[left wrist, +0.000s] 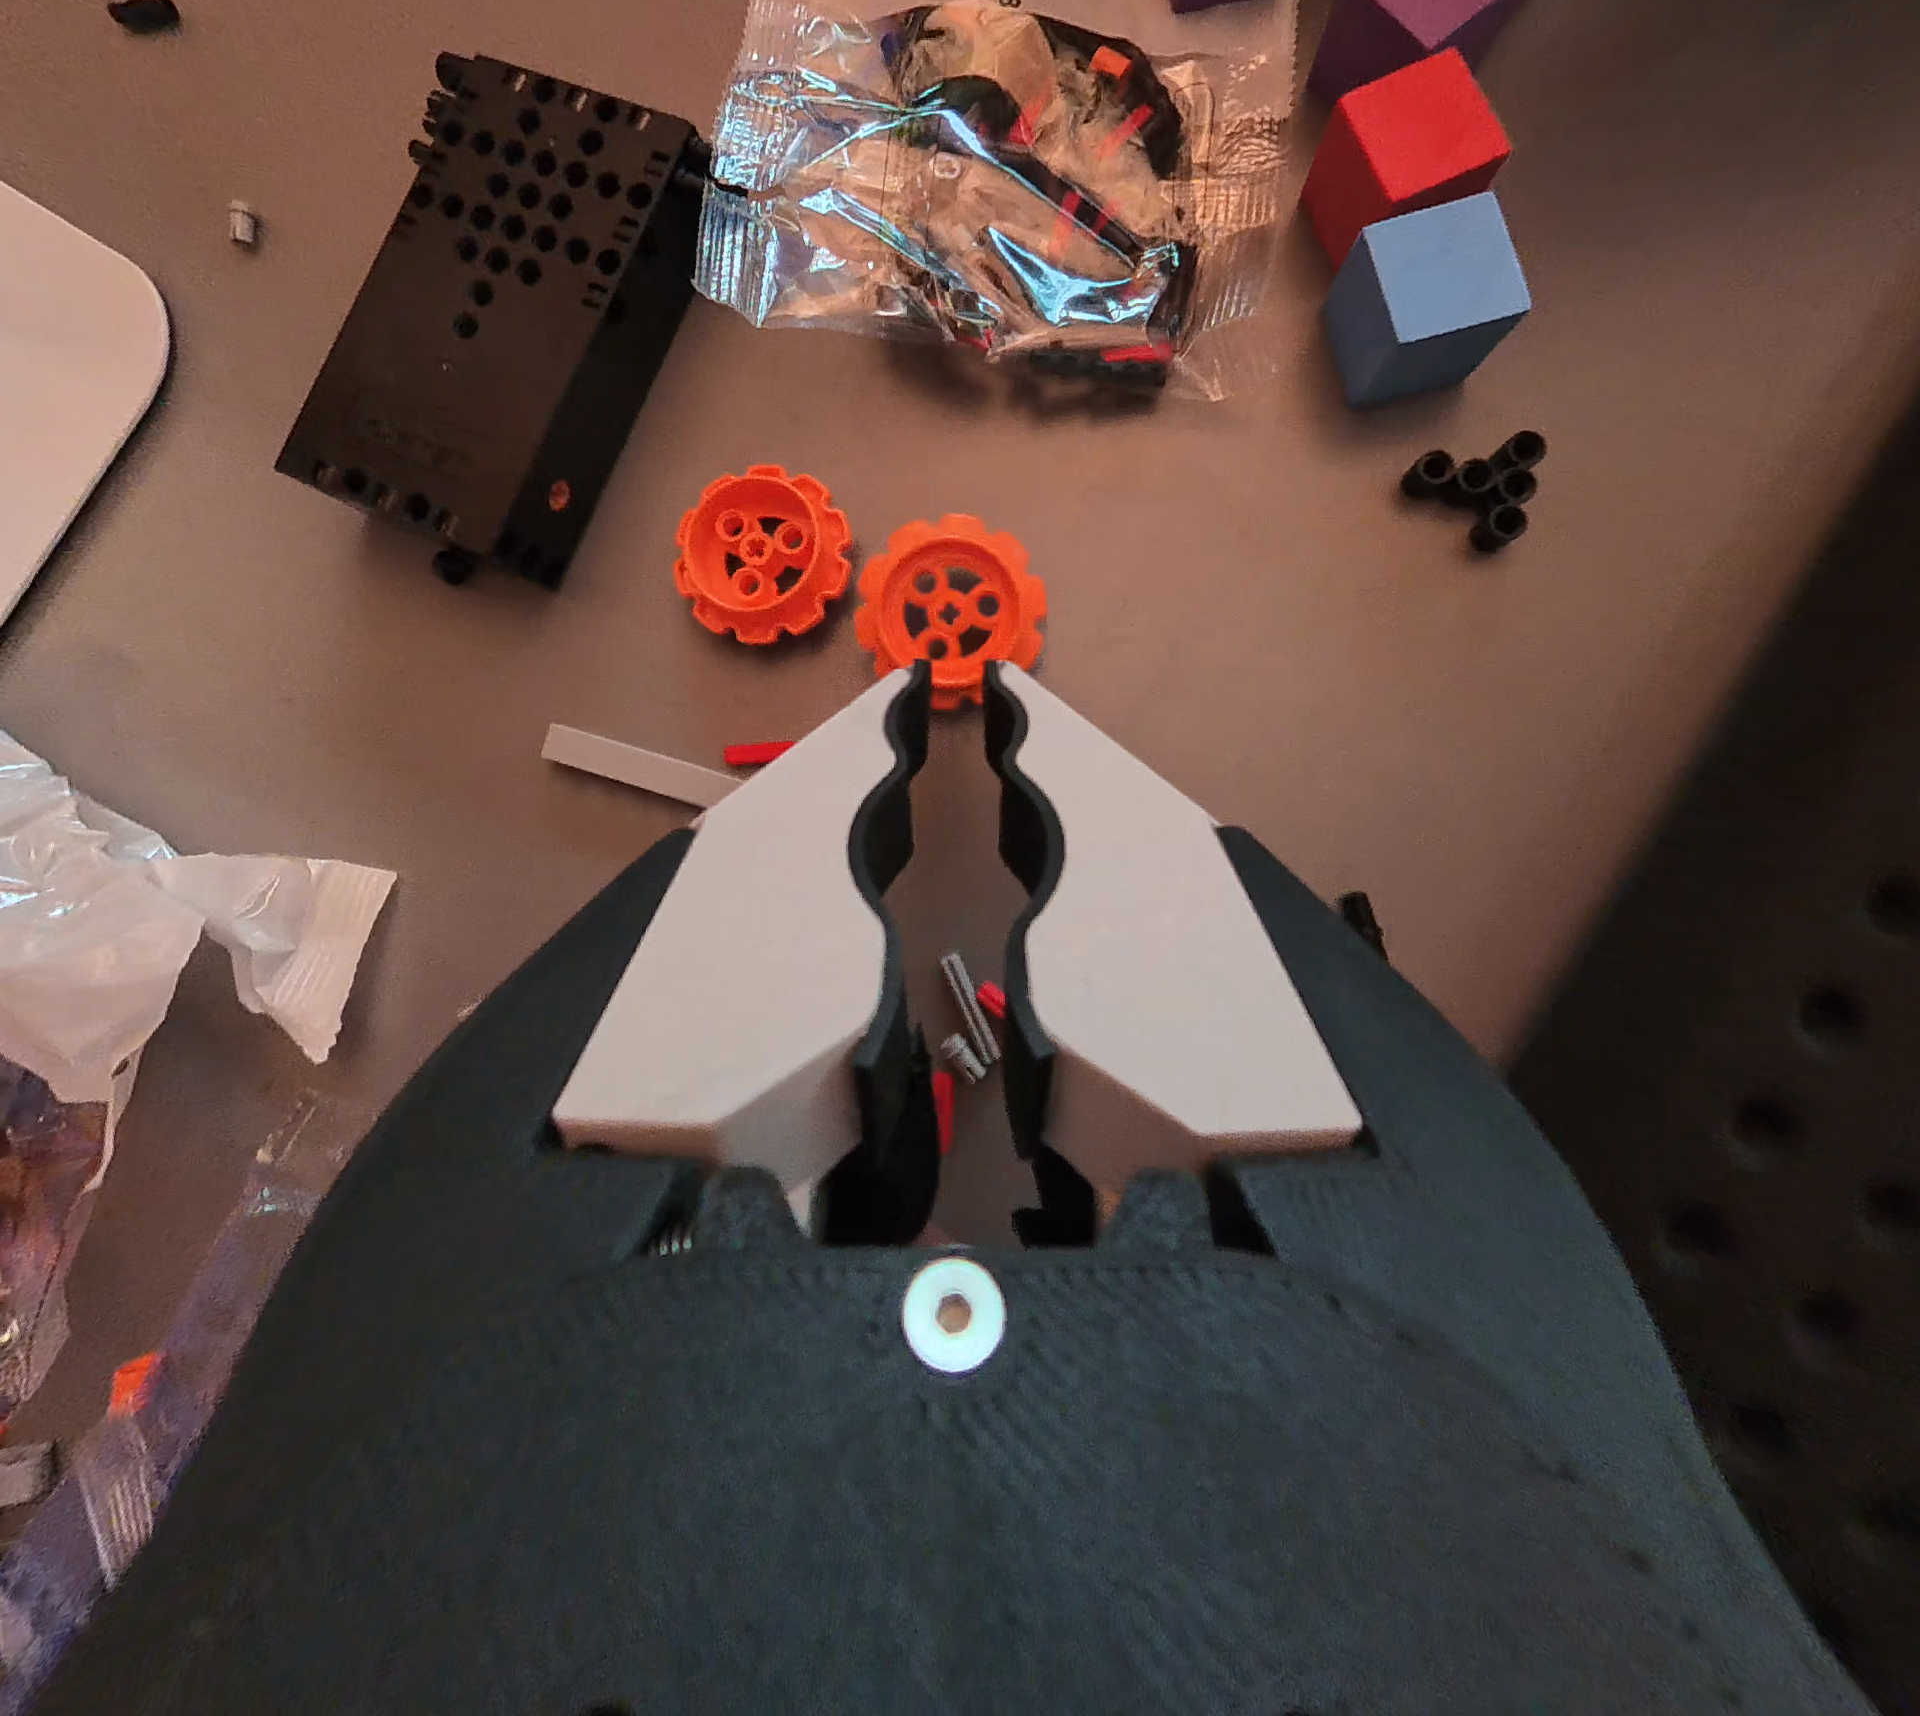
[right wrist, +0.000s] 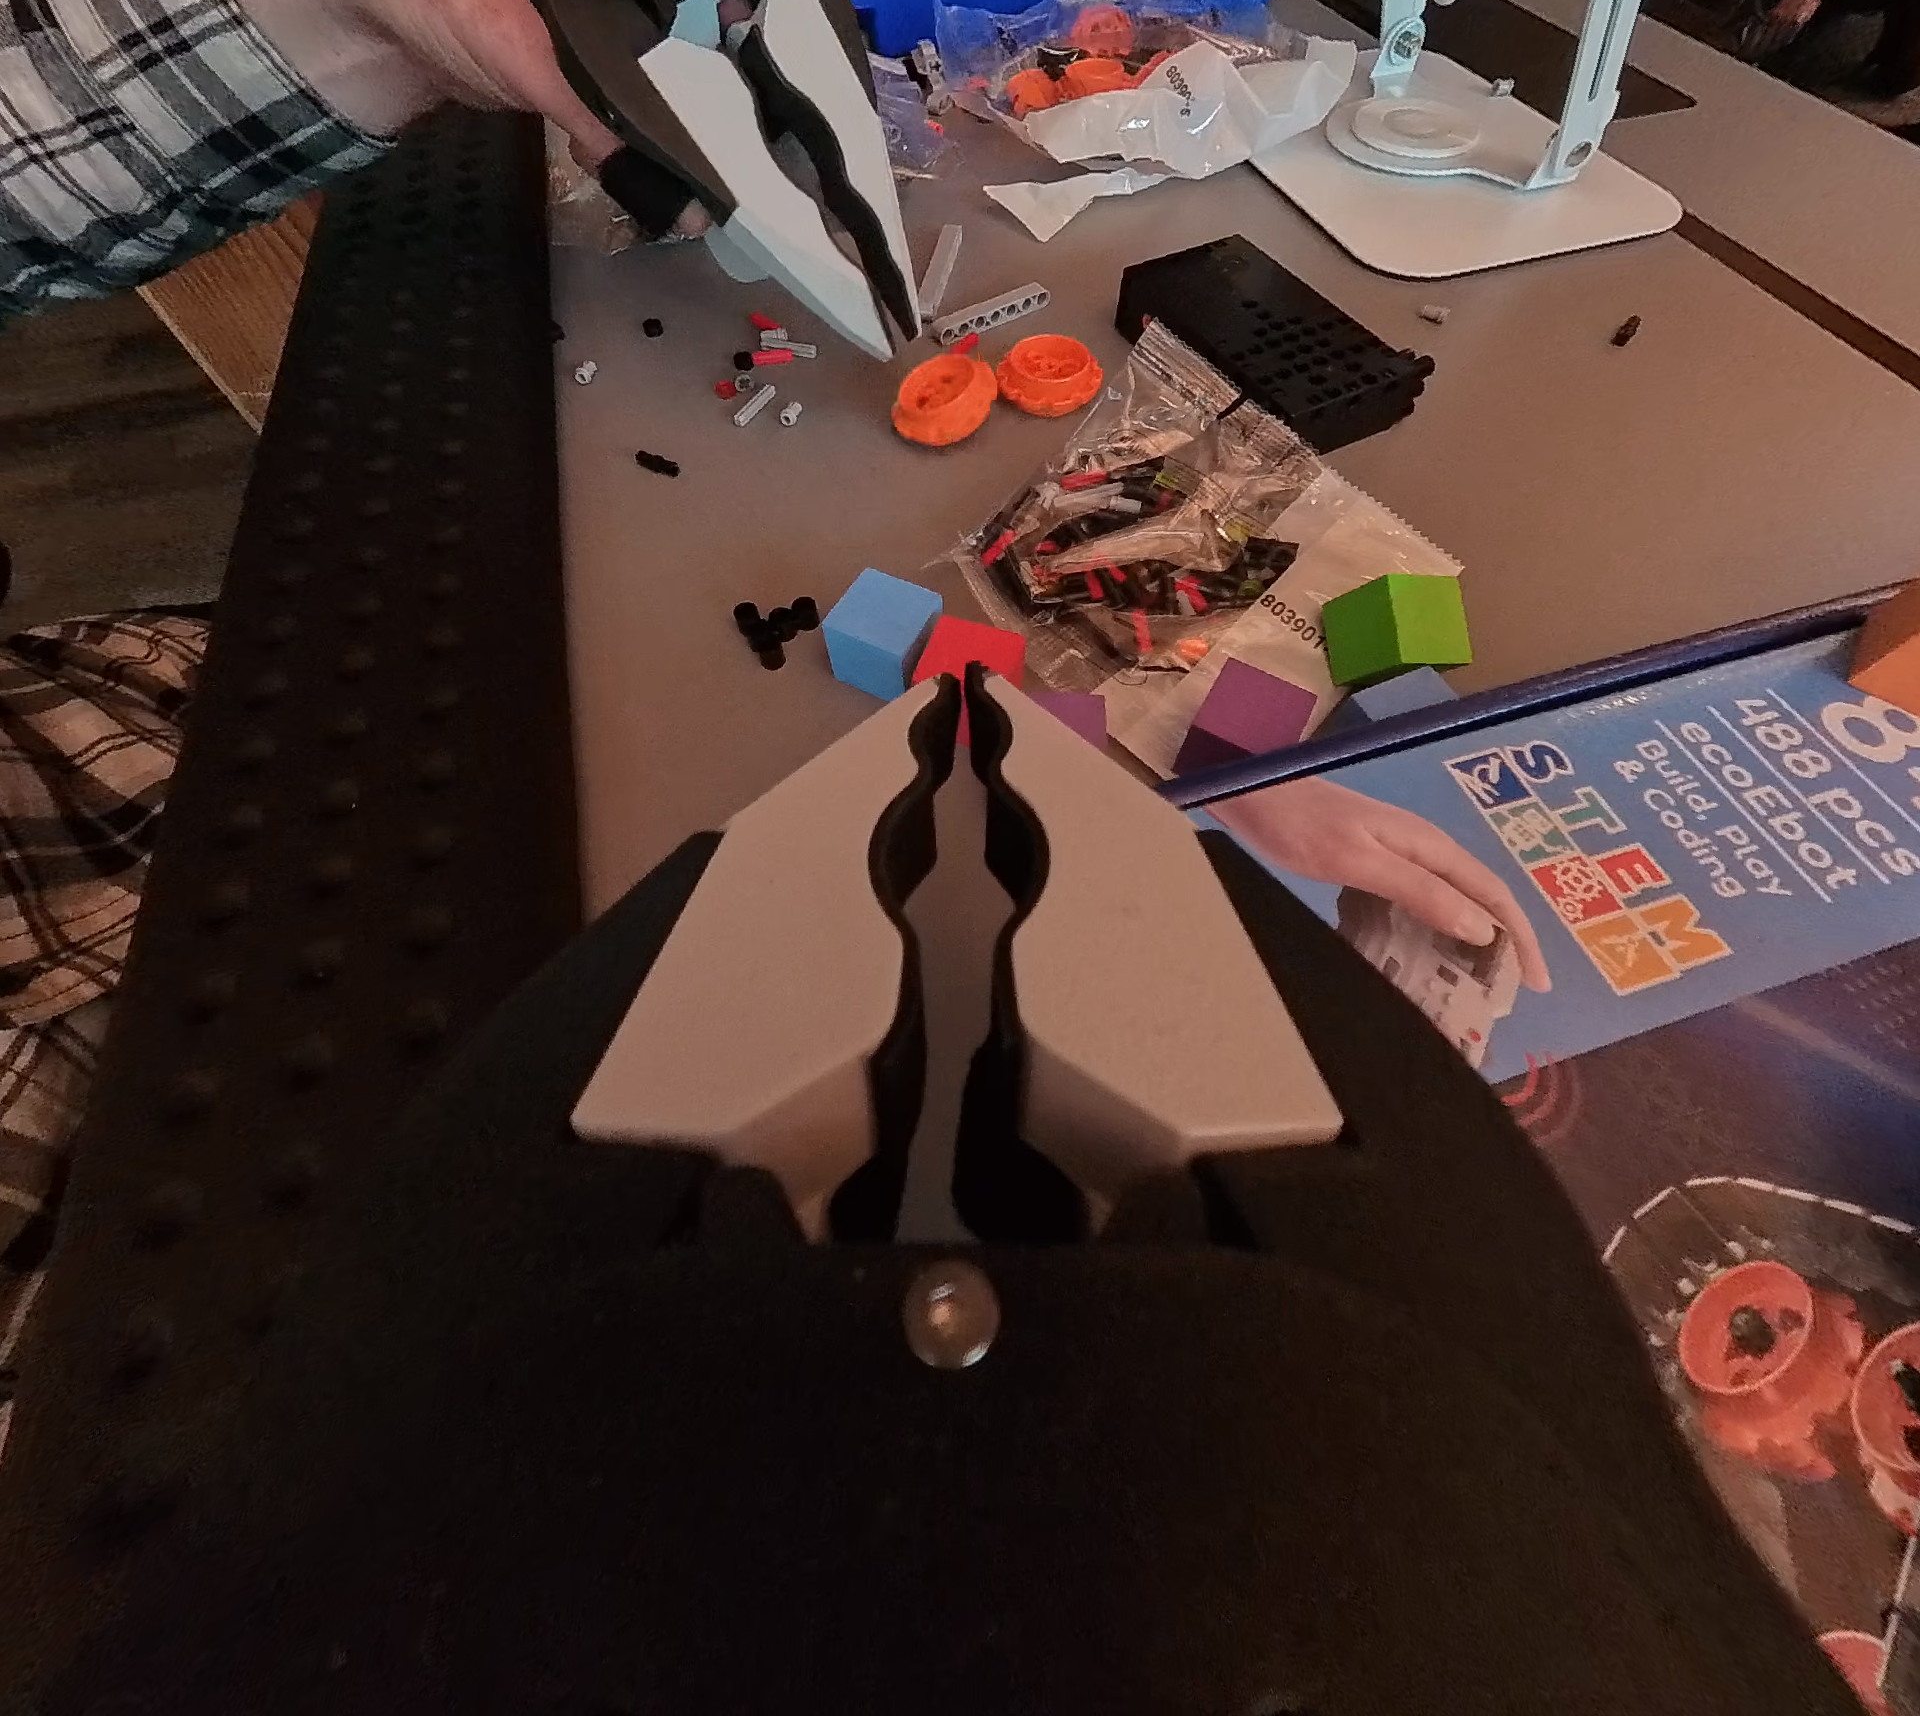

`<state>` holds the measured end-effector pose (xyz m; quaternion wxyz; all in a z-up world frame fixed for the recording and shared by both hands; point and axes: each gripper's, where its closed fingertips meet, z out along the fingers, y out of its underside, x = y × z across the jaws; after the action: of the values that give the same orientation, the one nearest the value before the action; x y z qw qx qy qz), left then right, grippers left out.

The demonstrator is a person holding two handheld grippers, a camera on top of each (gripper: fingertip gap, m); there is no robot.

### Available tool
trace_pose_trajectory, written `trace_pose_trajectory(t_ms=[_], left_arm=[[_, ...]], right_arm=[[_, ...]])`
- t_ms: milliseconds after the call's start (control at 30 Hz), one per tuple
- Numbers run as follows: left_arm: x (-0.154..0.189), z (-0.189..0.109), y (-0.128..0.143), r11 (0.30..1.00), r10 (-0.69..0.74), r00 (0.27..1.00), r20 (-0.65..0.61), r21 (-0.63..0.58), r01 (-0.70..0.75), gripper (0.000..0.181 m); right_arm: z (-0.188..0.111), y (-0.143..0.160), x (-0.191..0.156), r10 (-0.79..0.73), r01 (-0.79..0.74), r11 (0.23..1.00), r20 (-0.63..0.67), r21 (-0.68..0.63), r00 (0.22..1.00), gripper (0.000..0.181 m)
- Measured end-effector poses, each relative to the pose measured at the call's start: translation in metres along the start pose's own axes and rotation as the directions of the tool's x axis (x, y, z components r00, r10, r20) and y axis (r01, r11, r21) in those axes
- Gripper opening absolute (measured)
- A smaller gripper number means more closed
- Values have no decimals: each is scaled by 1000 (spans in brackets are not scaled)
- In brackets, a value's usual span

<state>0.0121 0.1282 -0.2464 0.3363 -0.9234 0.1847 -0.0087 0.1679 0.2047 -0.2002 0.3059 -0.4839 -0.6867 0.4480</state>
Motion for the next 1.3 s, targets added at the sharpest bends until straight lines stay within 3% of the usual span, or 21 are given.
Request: trace_pose_trajectory(t_ms=[100,167,267,800,933,1100,1300], left_arm=[[0,4,-2,1000,8,1000,-1,-12,-8,20],[1,6,-4,999,22,1000,8,-23,-22,38],[6,13,-8,998,47,999,21,-30,-46,43],[19,46,-26,988,140,990,35,-67,-137,36],[8,33,-29,992,127,989,70,-37,-124,36],[-30,11,-34,995,100,982,158,-11,-100,36],[-51,18,-25,995,90,984,152,-46,-84,36]], right_arm=[[-1,0,1,2,-2,1000,-3,2,1000,0],[-2,0,1,6,-6,1000,-5,6,1000,0],[-2,-1,1,6,-6,1000,-4,9,1000,0],[-3,-1,1,5,-5,1000,-4,8,1000,0],[-3,-2,1,5,-5,1000,-4,12,1000,0],[-3,-2,0,1,-1,1000,-1,9,1000,0],[-4,-2,0,4,-4,1000,-6,15,1000,0]])
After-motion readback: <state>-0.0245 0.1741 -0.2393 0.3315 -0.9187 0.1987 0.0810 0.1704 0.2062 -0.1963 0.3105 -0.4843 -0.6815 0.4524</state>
